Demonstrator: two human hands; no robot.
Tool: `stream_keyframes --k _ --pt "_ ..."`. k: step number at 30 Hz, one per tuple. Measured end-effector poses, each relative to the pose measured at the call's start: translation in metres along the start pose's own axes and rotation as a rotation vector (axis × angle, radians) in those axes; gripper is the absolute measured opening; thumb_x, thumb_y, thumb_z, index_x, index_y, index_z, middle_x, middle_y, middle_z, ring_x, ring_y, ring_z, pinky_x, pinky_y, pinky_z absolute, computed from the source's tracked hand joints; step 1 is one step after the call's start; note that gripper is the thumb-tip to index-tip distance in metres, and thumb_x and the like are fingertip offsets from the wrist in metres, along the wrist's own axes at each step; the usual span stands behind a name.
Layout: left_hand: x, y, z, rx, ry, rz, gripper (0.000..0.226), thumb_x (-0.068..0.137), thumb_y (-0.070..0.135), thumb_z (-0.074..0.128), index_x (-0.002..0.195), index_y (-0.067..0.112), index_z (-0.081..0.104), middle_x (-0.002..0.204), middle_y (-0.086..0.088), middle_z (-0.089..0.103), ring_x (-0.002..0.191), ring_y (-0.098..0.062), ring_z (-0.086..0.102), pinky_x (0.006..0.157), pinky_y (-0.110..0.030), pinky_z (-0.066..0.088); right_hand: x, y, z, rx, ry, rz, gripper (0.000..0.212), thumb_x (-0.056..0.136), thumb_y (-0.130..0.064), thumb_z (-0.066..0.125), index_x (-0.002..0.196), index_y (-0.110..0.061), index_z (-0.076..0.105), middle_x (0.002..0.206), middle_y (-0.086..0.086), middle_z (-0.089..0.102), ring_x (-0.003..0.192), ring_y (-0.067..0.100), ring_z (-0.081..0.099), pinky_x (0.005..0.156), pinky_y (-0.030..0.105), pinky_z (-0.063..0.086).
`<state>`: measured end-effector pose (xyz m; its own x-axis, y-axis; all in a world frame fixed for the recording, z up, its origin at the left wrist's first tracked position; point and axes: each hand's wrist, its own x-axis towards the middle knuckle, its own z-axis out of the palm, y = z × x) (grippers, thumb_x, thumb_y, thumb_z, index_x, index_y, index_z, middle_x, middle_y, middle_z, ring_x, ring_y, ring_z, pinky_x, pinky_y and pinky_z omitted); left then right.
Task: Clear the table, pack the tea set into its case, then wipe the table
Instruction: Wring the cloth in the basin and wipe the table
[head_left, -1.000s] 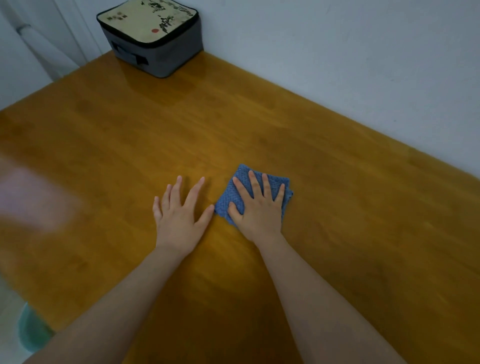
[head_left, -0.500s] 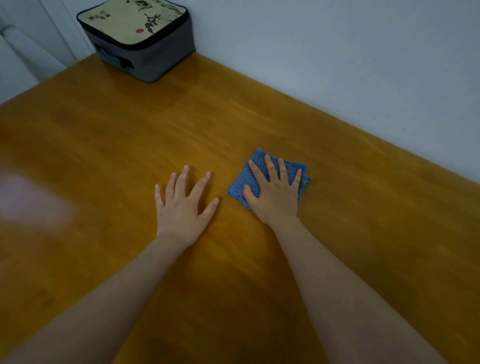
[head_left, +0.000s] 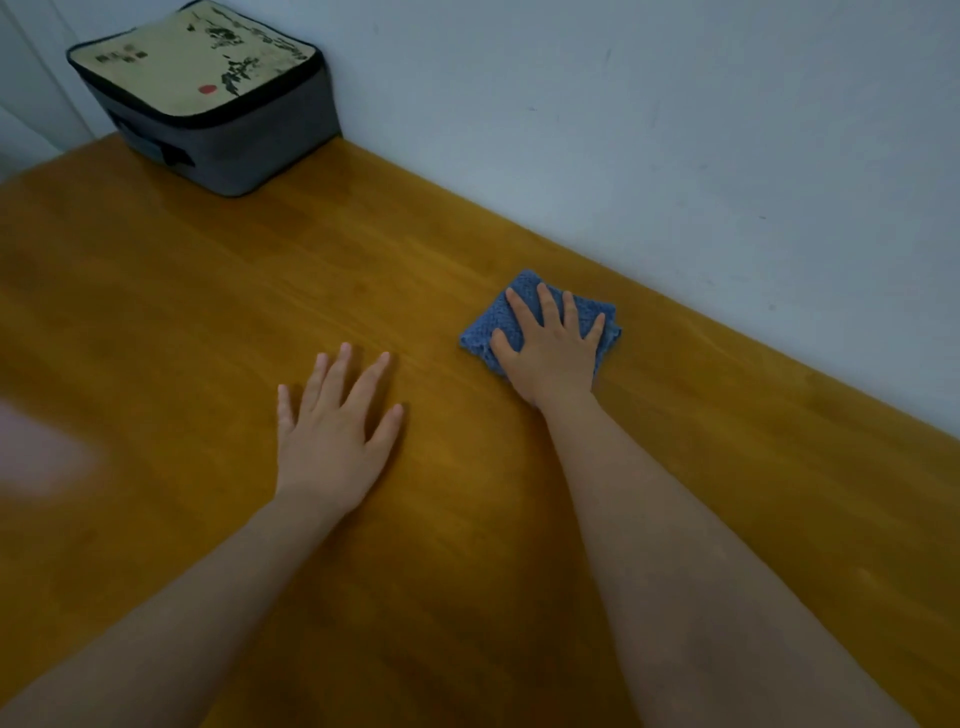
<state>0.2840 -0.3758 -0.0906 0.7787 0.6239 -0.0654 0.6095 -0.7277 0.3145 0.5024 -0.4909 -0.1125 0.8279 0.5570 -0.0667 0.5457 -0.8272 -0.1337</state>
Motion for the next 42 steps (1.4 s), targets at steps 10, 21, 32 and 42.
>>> stream_keyframes --k 10,21,32,42 --pt "0.016 0.035 0.014 -0.021 -0.021 0.029 0.056 0.095 0.06 0.019 0.149 0.05 0.008 0.162 0.011 -0.001 0.148 -0.013 -0.007 0.116 -0.056 -0.004 0.065 0.037 -0.011 -0.02 0.021 0.037 0.063 0.095 -0.065 0.019 0.153 -0.042 0.009 0.163 -0.002 0.002 0.149 0.027 -0.003 0.114 0.063 -0.006" --pt "0.006 0.053 0.017 0.033 -0.033 0.003 0.057 0.095 0.06 0.024 0.149 0.05 0.007 0.162 0.007 -0.004 0.149 -0.017 -0.008 0.116 -0.059 -0.006 0.048 0.09 -0.017 -0.069 0.006 0.053 0.062 0.095 -0.066 0.017 0.152 -0.044 0.007 0.163 -0.003 0.002 0.149 0.026 -0.001 0.114 0.064 -0.006" --pt "-0.02 0.042 0.011 0.089 -0.051 -0.028 0.054 0.094 0.062 0.021 0.147 0.054 0.008 0.162 0.004 -0.003 0.149 -0.022 -0.006 0.115 -0.061 -0.004 0.015 0.095 -0.015 -0.081 -0.01 0.051 0.062 0.095 -0.065 0.014 0.152 -0.043 0.004 0.163 -0.003 -0.001 0.149 0.027 -0.004 0.114 0.064 -0.006" --pt "-0.06 0.031 0.005 0.028 -0.016 -0.076 0.057 0.097 0.055 0.032 0.148 0.052 0.007 0.162 0.003 -0.002 0.149 -0.022 -0.004 0.115 -0.06 -0.004 -0.053 0.06 -0.005 -0.061 -0.016 -0.072 0.061 0.096 -0.063 0.015 0.153 -0.043 0.005 0.163 -0.001 -0.001 0.149 0.028 -0.007 0.114 0.065 -0.006"
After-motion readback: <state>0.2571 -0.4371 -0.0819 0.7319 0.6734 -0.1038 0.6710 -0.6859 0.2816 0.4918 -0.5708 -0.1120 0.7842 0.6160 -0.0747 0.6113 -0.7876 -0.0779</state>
